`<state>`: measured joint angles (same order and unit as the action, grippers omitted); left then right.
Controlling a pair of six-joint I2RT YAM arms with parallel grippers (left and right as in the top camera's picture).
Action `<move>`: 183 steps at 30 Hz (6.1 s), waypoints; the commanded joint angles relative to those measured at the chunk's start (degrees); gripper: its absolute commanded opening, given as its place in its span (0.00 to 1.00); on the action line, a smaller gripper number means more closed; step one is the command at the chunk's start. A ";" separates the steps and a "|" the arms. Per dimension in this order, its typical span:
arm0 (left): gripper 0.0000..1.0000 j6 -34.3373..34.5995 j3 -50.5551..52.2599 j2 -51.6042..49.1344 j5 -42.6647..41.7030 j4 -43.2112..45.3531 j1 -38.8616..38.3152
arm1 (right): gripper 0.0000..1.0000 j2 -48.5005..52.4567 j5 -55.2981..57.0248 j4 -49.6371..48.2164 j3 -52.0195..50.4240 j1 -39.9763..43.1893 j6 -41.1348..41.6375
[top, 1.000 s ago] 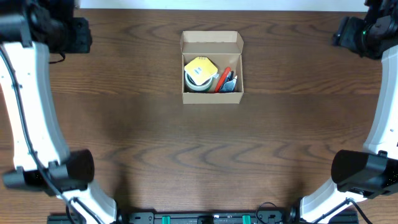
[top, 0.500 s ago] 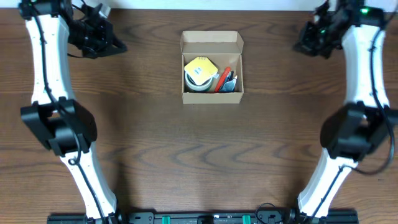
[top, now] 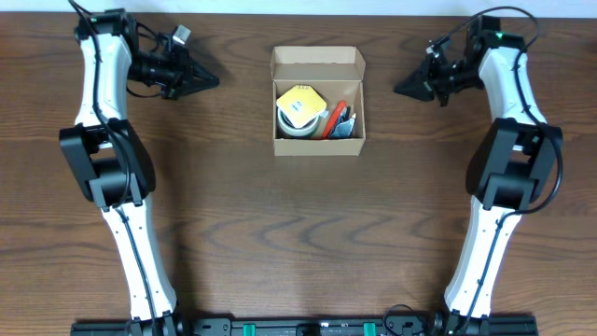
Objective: Pack container
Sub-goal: 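Raise both arms and move both grippers to the box lid flaps, then grip the lid edges with both grippers and fold the lid closed, then press down on the closed lid with both grippers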
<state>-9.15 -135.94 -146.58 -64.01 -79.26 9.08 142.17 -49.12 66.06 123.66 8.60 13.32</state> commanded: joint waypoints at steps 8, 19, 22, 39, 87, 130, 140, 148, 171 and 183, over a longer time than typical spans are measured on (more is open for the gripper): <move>0.06 14.19 -0.28 -4.94 -2.97 11.39 -5.46 | 0.01 2.32 -5.16 -5.86 -0.13 -4.24 6.25; 0.07 30.03 -0.28 -5.03 1.51 26.14 -9.14 | 0.01 2.34 -5.09 -10.82 -0.13 -5.05 9.40; 0.07 30.62 -0.28 -5.03 2.67 26.43 -9.09 | 0.01 2.43 -5.09 -13.03 -0.13 -5.07 11.08; 0.08 33.64 -0.17 -7.34 5.70 27.54 -9.07 | 0.01 9.38 -10.78 -17.03 -0.13 -5.60 14.49; 0.06 47.98 -0.17 -12.66 -8.13 53.66 -11.89 | 0.01 10.47 -15.65 -40.41 -0.13 -7.93 23.47; 0.06 23.02 -14.23 2.14 10.05 16.57 -14.80 | 0.01 -10.78 2.71 -14.88 0.09 -11.78 4.63; 0.06 16.06 -14.23 9.05 17.99 2.78 -15.39 | 0.01 -19.30 13.81 -5.29 0.09 -15.93 -0.35; 0.06 11.08 -14.23 12.31 33.05 -10.58 -18.08 | 0.01 -24.28 26.99 3.06 0.09 -20.48 -2.27; 0.06 10.43 -12.31 13.07 55.82 -15.32 -30.12 | 0.01 -23.93 40.33 9.27 -9.44 -26.27 -2.21; 0.06 10.43 2.62 13.07 54.82 -7.78 -30.21 | 0.01 -23.91 40.33 1.90 -21.73 -26.27 -1.81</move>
<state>1.61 -134.98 -134.47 -8.99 -87.39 -21.17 118.80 -9.50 67.96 103.63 -17.39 11.68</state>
